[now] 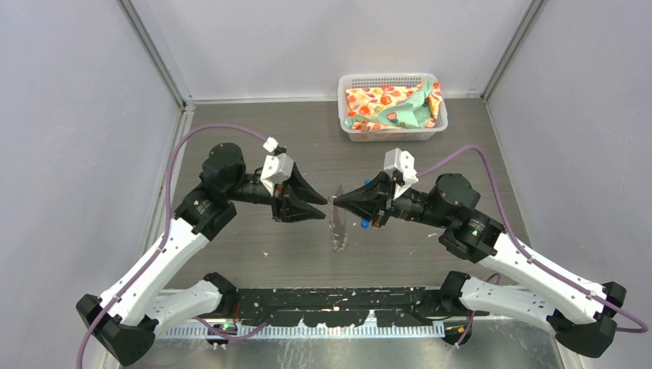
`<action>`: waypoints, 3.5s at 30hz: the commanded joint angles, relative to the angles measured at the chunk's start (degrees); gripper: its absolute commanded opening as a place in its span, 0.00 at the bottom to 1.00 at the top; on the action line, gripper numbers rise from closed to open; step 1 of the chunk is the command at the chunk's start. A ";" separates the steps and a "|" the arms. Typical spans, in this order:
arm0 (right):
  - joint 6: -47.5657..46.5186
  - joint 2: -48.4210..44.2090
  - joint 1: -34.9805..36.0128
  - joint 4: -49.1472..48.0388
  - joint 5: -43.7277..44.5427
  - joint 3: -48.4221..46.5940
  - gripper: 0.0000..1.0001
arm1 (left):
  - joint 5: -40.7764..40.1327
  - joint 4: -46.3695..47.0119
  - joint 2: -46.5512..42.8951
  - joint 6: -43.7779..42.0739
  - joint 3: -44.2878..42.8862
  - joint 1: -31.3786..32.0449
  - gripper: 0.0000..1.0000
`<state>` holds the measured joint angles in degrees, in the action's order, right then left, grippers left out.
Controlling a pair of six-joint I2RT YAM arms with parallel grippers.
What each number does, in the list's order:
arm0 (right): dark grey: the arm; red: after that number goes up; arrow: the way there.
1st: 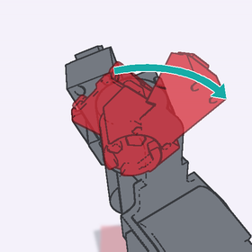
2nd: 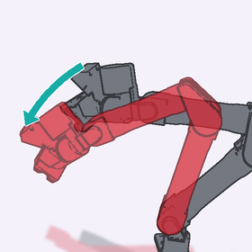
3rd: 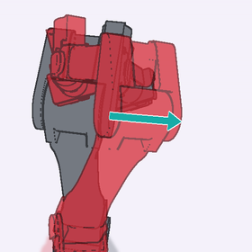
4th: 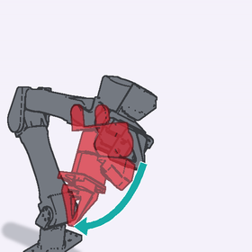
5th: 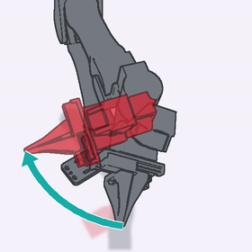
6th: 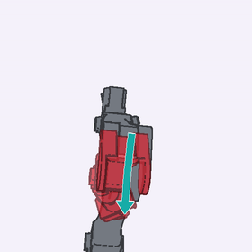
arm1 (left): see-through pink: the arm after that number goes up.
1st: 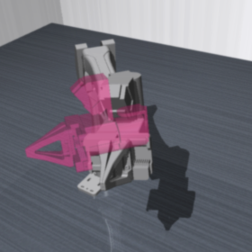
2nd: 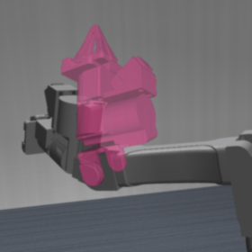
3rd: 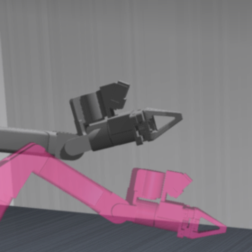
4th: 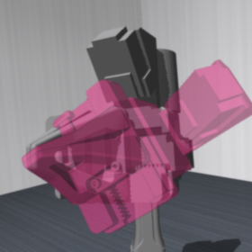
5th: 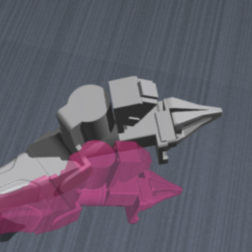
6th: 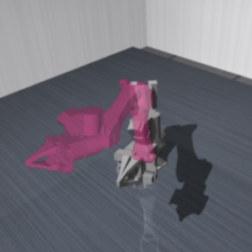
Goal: Put the keys on the keyring
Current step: Adjust the keyring.
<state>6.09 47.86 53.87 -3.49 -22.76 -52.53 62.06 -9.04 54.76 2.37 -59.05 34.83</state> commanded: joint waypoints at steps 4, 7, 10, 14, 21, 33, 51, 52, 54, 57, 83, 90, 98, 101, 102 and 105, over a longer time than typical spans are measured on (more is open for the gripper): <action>1.06 -0.70 -0.09 -5.56 2.05 -0.49 0.01 | -2.87 1.17 -0.58 0.36 -0.70 0.16 0.35; 1.12 -0.31 -0.08 -5.57 1.69 -0.55 0.01 | -6.01 2.95 -0.21 2.27 -0.74 0.20 0.37; 1.15 -0.34 -0.10 -5.49 1.58 -0.47 0.01 | -7.37 2.63 -0.05 2.35 -0.81 0.16 0.37; 1.13 -0.20 -0.08 -5.06 1.48 -0.46 0.01 | -4.56 6.32 0.36 6.85 -0.84 0.18 0.37; 1.44 1.41 -0.08 -4.35 -0.27 -0.93 0.01 | -2.25 11.22 1.22 12.40 -1.35 0.22 0.36; 2.15 1.58 -0.10 -3.89 -0.63 -0.88 0.01 | -0.14 9.29 1.06 9.57 -1.12 0.24 0.00; -16.73 20.09 -0.25 55.20 -5.48 -39.68 0.58 | 0.91 -10.84 5.53 -9.73 -9.05 1.74 0.00; -16.82 21.01 -0.25 55.53 -5.73 -40.61 0.57 | 0.95 -11.66 5.79 -10.40 -9.49 1.95 0.01; -16.98 22.35 -0.28 55.77 -6.14 -42.03 0.53 | 0.97 -13.68 6.11 -12.16 -10.27 2.31 0.01; -17.43 23.71 -0.30 56.36 -6.25 -43.62 0.47 | 0.84 -15.90 6.23 -13.68 -11.09 2.28 0.01; -15.57 27.09 -0.25 55.93 -6.24 -44.29 0.34 | 0.19 -15.44 6.32 -12.99 -11.53 2.55 0.00; -15.23 27.73 -0.29 55.31 -6.19 -43.21 0.22 | 0.26 -15.06 6.40 -12.30 -12.13 2.55 0.00; -14.17 23.71 -0.26 47.79 -0.42 -38.67 0.01 | 0.43 -12.53 6.16 -9.51 -12.06 2.63 0.00; -11.81 18.98 -0.38 38.81 1.88 -32.29 0.01 | -0.20 -8.72 5.82 -4.62 -11.35 2.59 0.07; -10.74 17.25 -0.43 35.08 2.21 -29.70 0.01 | -0.30 -7.64 5.73 -3.08 -11.13 2.60 0.21; -8.59 11.29 -0.43 22.74 2.73 -21.09 0.01 | -0.11 -7.50 5.02 -1.37 -10.86 2.48 0.49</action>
<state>-6.20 65.32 53.60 38.59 -23.27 -81.06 60.18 -22.50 61.47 -4.32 -68.36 37.08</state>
